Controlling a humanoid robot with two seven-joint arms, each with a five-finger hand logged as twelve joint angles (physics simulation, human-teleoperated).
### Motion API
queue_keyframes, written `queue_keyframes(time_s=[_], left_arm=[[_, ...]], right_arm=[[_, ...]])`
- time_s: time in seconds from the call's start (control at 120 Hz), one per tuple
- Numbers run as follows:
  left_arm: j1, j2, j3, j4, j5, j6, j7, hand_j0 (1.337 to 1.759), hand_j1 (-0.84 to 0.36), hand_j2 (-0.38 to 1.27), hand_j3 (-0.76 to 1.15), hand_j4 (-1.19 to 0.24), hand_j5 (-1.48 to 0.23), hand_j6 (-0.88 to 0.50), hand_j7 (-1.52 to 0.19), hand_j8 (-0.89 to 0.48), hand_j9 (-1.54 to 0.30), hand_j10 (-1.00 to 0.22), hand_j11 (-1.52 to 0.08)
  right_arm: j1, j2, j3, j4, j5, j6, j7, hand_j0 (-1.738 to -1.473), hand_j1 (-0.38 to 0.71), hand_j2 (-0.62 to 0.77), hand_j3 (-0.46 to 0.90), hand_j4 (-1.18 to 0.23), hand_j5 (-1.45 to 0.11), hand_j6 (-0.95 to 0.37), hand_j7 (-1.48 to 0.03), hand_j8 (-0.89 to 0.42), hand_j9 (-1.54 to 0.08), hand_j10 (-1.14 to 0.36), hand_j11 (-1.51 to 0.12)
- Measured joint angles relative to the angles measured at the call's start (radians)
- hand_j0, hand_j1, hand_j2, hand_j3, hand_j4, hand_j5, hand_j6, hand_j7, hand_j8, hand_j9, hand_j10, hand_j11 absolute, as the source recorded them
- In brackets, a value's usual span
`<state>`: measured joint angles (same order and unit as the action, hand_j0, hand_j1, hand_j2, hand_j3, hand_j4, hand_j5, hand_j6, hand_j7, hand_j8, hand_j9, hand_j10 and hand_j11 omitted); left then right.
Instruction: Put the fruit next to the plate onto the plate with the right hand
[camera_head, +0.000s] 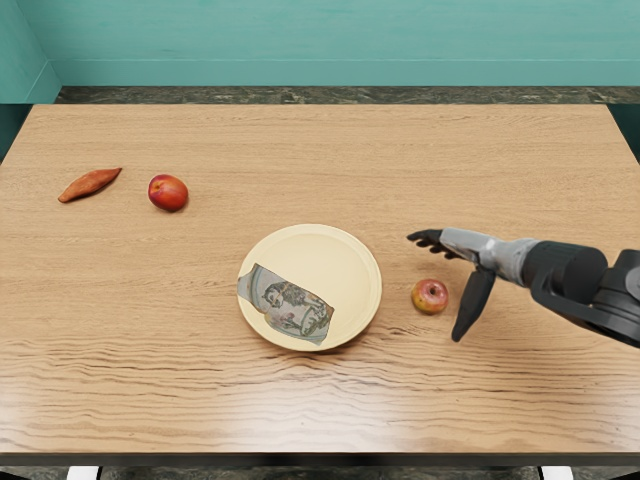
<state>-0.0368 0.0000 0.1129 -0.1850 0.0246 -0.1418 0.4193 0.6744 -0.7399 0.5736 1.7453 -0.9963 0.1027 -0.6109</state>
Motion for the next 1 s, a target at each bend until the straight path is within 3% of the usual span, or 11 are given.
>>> queue_keyframes(time_s=[0.458,0.692,1.0], left_arm=[[-0.005,0.000,0.001,0.000,0.000,0.000,0.000,1.658,0.34,0.00,0.00,-0.01,-0.01,-0.01,-0.01,-0.01,-0.01,-0.01,-0.01],[-0.019,0.000,0.002,0.000,0.000,0.000,0.000,1.658,0.34,0.00,0.00,-0.01,-0.01,-0.01,-0.01,-0.01,-0.01,-0.01,-0.01],[-0.021,0.000,-0.001,0.000,0.000,0.000,0.000,1.658,0.34,0.00,0.00,-0.01,-0.01,-0.01,-0.01,-0.01,-0.01,-0.01,-0.01]], right_arm=[[-0.004,-0.015,0.017,0.000,-0.051,-0.008,0.000,-1.658,-0.06,-0.05,0.00,-0.24,-0.31,-0.25,-0.31,-0.25,-0.31,-0.24,-0.31],[-0.049,0.019,0.017,0.000,-0.212,-0.067,0.000,-1.658,-0.03,-0.05,0.00,-0.27,-0.35,-0.27,-0.35,-0.27,-0.35,-0.27,-0.35],[-0.107,0.045,0.013,0.000,-0.253,-0.079,0.000,-1.658,-0.03,-0.05,0.00,-0.27,-0.35,-0.27,-0.35,-0.27,-0.35,-0.27,-0.35]])
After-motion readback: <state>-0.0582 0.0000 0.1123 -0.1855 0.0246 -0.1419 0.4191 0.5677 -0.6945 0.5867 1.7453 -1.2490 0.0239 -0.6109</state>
